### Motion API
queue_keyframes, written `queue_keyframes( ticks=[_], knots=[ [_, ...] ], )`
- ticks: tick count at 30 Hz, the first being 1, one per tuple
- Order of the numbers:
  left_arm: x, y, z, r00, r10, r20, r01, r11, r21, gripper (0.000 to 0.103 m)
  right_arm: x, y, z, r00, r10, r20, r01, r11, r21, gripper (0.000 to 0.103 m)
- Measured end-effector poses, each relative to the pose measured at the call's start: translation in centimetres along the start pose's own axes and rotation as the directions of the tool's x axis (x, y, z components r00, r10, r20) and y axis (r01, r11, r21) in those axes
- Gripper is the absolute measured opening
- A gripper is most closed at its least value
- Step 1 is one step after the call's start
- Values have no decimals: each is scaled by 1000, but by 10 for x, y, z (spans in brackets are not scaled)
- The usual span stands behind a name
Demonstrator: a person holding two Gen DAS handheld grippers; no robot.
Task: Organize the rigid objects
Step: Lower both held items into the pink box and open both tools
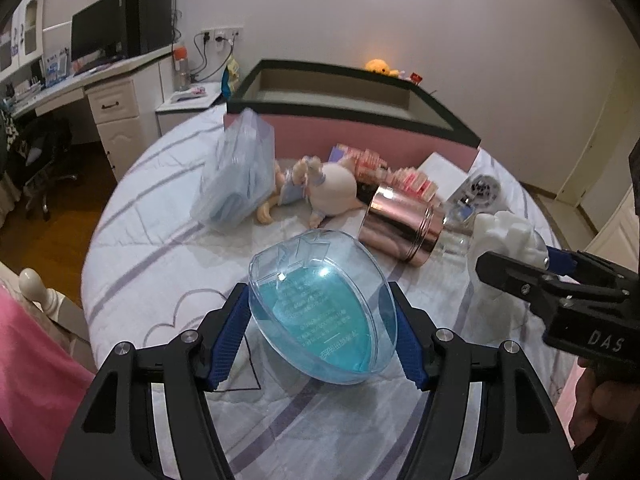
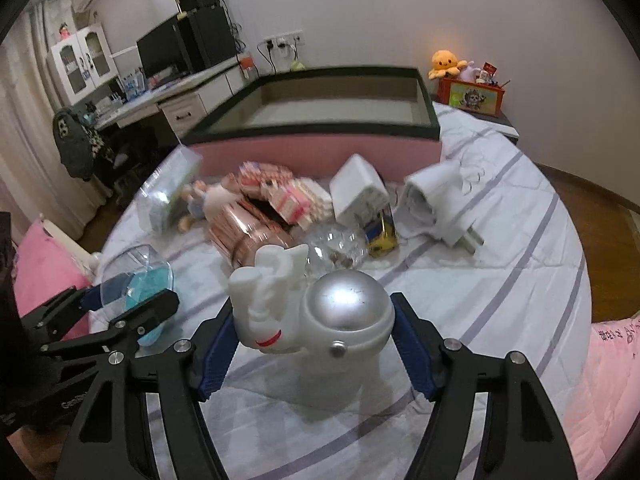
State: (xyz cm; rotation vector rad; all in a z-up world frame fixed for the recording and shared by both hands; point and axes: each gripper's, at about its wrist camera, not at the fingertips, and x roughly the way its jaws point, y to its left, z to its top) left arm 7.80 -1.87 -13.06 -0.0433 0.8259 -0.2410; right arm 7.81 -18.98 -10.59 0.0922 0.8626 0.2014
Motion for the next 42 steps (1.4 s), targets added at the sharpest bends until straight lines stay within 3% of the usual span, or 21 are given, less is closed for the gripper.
queue_keyframes(
  ticks=[5,13,22,27,32,34,36,41,42],
  knots=[
    [-15,0,26,999,0,53,-1,1000,11,67,-15,-1,28,998,16,57,-15,1000,-11,72],
    [-6,5,108,987,26,159,-32,999,33,67,-3,-10,99,990,-14,143,22,999,-49,72],
    [61,1,174,994,17,109,-21,999,34,67,58,-25,150,995,-46,92,49,998,-35,72],
    [107,-2,184,999,22,25,-23,999,37,68,85,-35,156,997,-63,40,64,998,-27,73],
    [127,1,181,999,29,-28,-28,999,26,70,104,-39,156,997,-72,-12,72,997,-36,73],
    [122,2,180,1000,27,-16,-27,999,18,88,107,-39,154,997,-66,-32,65,997,-37,75],
    [113,4,181,999,33,14,-33,999,17,99,105,-39,153,997,-74,-25,73,997,-37,87],
    [75,13,177,993,70,93,-71,997,4,103,79,-40,149,997,-72,38,72,997,5,93],
    [66,16,175,991,74,108,-74,997,-5,103,70,-40,148,996,-73,57,72,997,15,101]
  ],
)
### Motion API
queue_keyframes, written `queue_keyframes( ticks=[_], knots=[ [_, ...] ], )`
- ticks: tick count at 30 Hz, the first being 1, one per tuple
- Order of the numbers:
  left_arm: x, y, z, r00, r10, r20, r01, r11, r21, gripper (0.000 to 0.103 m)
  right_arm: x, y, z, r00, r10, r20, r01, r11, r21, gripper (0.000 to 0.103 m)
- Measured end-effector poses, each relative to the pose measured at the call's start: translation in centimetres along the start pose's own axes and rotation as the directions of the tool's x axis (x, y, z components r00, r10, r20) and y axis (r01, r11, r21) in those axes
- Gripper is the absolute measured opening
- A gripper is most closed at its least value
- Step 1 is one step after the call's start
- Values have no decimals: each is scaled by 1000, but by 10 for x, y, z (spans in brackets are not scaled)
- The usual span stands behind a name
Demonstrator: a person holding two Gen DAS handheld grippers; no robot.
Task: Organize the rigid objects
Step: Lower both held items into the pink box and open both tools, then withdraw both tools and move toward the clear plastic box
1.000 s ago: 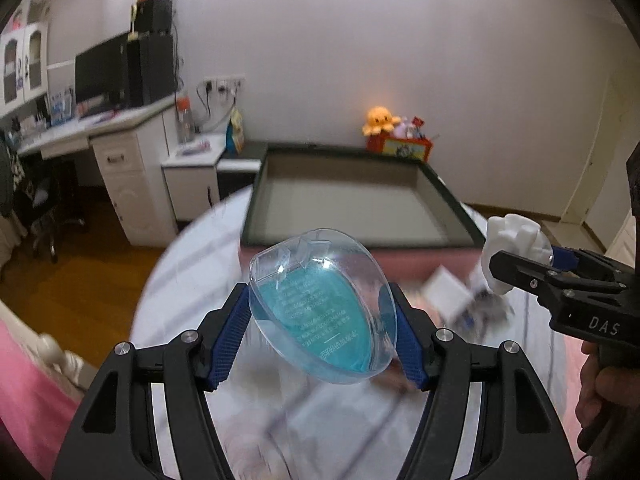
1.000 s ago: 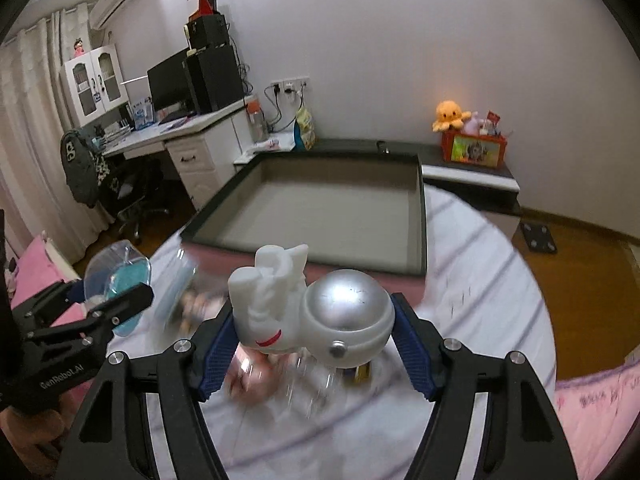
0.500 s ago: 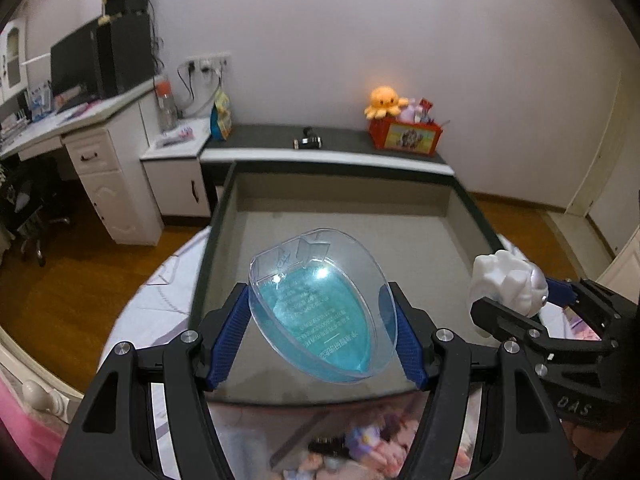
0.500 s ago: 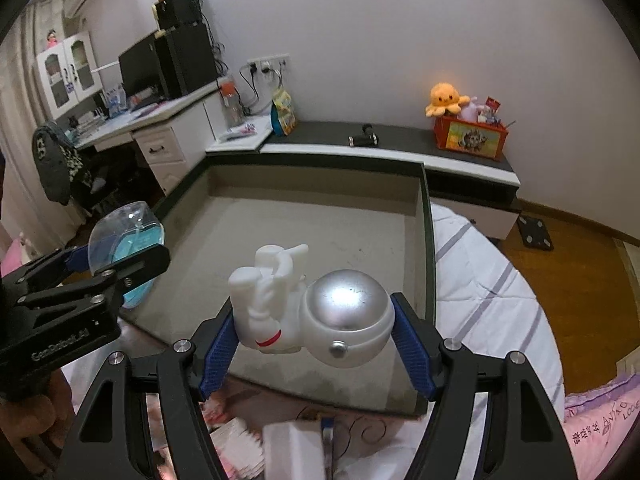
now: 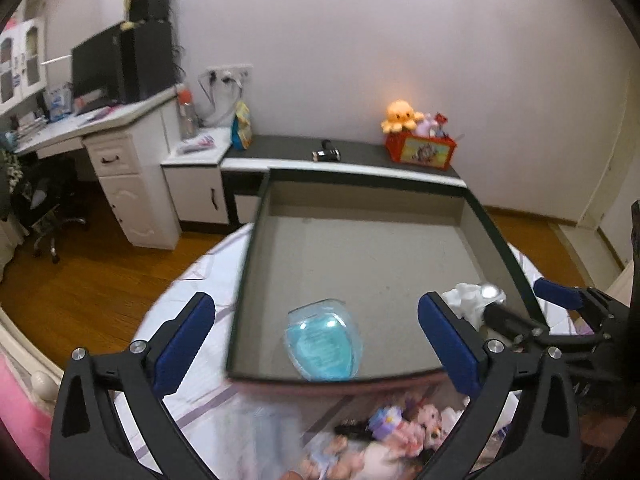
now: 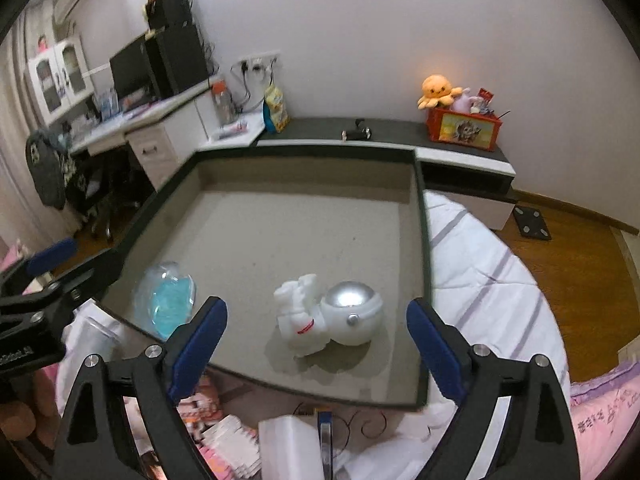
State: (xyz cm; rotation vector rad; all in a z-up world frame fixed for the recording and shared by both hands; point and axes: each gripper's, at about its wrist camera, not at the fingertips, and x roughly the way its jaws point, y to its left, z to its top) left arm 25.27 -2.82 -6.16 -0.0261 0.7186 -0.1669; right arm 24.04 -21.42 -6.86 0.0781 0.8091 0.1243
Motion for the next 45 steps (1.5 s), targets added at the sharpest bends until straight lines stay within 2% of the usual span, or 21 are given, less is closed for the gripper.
queue_keyframes(
  ticks=[4,10,20,28,33,45],
  knots=[
    [-39,11,-9,999,0,53,1,1000,-23,103,-32,0,-7,998,26,61,-28,999,33,103],
    [-91,17,-32,994,19,105,-16,999,-27,103,-81,5,-25,991,15,131,-22,999,49,103],
    [-149,19,-71,989,44,140,-37,998,-49,103,-155,16,-69,976,-9,217,-1,999,46,103],
    [-185,12,-108,985,56,164,-47,997,-58,103,-186,21,-105,971,-38,237,29,999,42,103],
    [-202,1,-119,982,55,178,-46,998,-49,103,-198,32,-123,968,-51,244,48,999,20,103],
    [-219,-7,-127,981,76,181,-69,997,-45,103,-208,42,-132,969,-46,242,47,999,3,103]
  ],
)
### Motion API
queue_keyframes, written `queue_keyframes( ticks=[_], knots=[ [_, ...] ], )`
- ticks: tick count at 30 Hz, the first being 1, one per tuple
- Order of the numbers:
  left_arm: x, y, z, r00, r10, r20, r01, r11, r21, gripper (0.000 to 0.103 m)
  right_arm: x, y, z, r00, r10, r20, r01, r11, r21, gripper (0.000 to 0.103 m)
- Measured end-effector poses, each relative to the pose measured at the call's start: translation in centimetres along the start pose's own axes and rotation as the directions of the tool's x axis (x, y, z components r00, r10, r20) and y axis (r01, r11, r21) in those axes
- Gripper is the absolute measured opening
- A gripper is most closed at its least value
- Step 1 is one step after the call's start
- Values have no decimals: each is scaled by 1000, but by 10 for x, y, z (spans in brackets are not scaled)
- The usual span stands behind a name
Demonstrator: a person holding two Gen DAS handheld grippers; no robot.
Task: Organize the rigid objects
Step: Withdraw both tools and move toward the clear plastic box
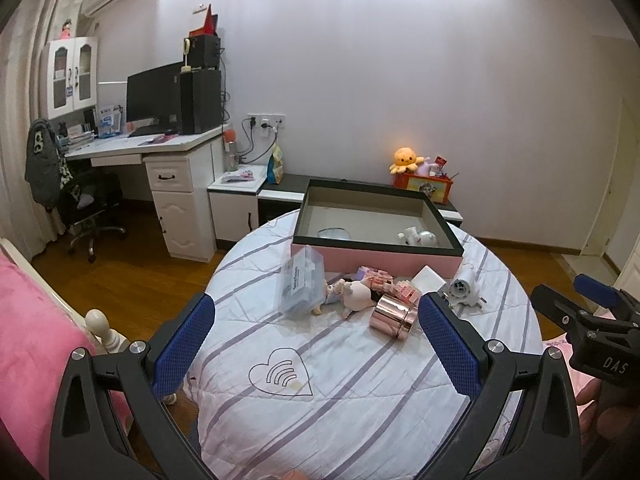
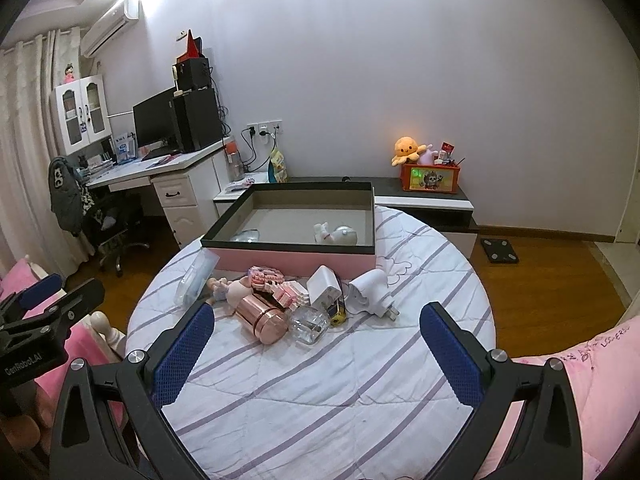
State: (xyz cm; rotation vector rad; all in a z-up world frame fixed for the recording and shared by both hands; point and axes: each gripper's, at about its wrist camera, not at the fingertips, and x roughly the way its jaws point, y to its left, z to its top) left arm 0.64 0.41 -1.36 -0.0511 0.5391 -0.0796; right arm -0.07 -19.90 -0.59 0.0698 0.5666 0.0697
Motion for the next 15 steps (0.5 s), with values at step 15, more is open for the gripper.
queue_keyframes(
  ticks=[15],
  knots=[
    [-3,3,-2,1000,2,7,-2,1000,-4,103,-1,11,0,1000,-5,-4,5,1000,-25,103]
  ],
)
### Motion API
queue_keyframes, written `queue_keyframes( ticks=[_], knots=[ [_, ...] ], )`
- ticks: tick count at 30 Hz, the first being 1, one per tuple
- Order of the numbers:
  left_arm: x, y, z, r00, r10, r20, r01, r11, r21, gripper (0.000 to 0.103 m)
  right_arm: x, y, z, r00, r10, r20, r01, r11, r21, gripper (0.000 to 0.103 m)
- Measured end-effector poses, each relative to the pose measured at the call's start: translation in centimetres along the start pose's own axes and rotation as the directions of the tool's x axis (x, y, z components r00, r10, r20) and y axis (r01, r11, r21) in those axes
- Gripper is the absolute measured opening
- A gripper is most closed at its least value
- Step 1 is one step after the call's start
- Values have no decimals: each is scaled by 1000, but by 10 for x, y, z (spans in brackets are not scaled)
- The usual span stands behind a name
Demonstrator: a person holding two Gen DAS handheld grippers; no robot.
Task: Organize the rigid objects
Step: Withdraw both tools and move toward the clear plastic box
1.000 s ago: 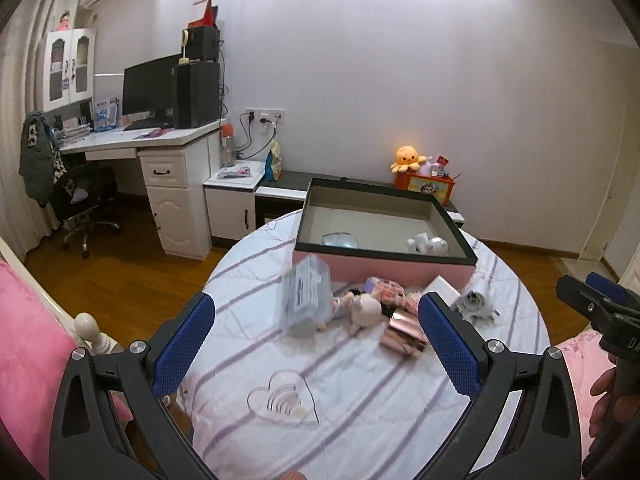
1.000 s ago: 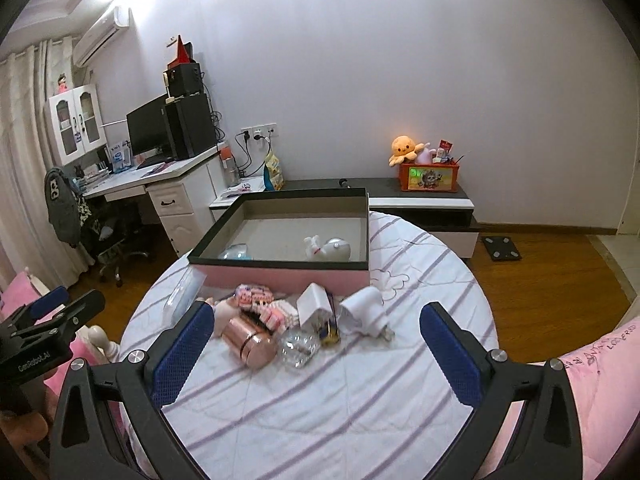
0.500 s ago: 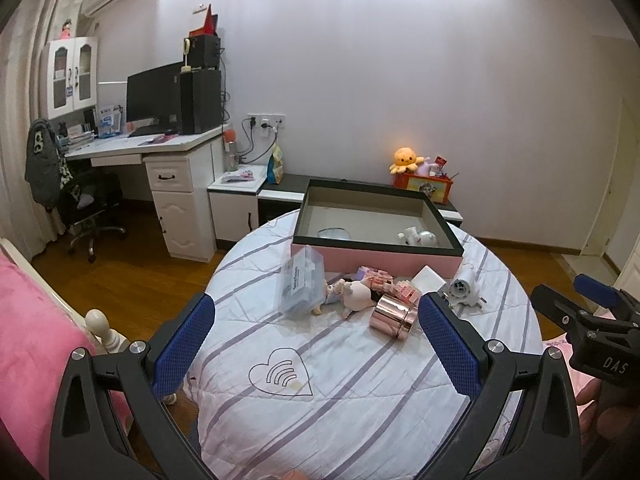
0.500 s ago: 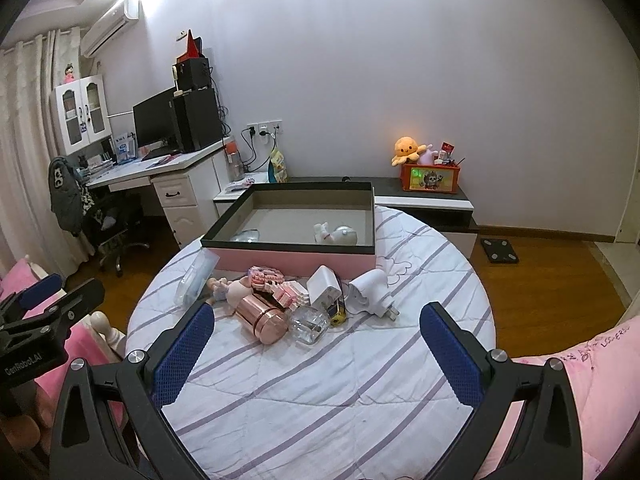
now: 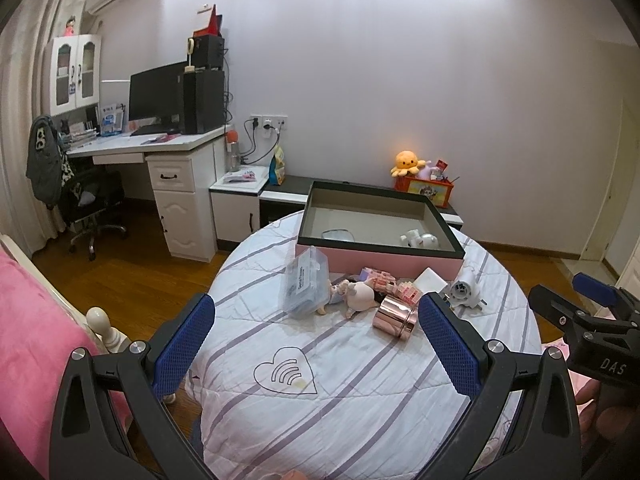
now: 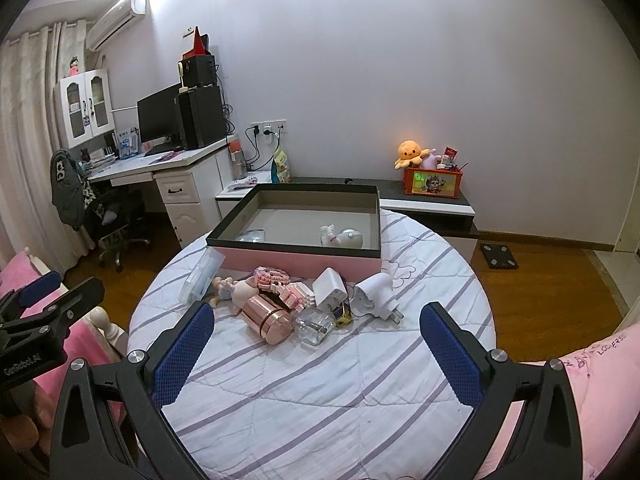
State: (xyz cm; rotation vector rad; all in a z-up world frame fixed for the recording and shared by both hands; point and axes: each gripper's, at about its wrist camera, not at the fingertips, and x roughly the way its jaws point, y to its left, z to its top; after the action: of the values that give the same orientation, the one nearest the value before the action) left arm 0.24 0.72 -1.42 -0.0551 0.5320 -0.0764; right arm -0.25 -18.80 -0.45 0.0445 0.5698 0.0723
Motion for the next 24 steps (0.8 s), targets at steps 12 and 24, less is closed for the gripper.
queue_keyframes(
  ticks=[12,24],
  knots=[
    [4,1,-2,1000,3,-14,-3,1000,-7,103,5,-2,1,1000,-6,-11,6,1000,4,103],
    [32,6,-8,998,16,-67,-18,1000,-25,103,27,-13,-6,998,-18,-65,19,1000,22,103]
  ],
)
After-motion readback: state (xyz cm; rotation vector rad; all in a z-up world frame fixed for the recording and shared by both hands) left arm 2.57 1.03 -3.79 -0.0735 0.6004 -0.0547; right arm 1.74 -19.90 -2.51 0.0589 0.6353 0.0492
